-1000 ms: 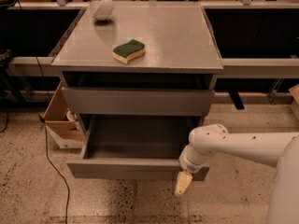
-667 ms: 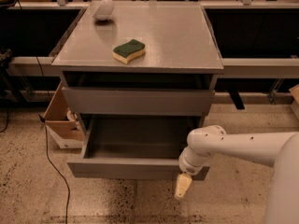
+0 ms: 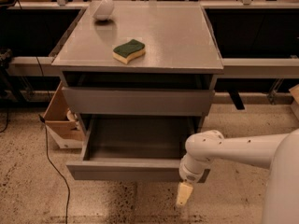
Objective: Open middle drawer
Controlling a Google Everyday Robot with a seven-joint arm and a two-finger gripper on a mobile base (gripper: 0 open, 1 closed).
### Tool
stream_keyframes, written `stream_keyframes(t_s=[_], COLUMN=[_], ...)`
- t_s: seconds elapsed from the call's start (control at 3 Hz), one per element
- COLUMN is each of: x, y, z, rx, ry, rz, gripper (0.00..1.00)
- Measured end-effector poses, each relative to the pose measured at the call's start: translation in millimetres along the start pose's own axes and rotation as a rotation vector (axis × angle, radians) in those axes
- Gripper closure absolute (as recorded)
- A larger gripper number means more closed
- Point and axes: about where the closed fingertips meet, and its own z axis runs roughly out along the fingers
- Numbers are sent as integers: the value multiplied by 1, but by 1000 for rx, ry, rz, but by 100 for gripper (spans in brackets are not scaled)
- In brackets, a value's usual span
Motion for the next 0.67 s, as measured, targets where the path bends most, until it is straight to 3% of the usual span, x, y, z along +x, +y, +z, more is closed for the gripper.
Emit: stream_keyframes(t_s=[0.67], x=[6], y=[9], z=[-1], rx=[-20], ry=[19], rz=[-4], gripper=[58])
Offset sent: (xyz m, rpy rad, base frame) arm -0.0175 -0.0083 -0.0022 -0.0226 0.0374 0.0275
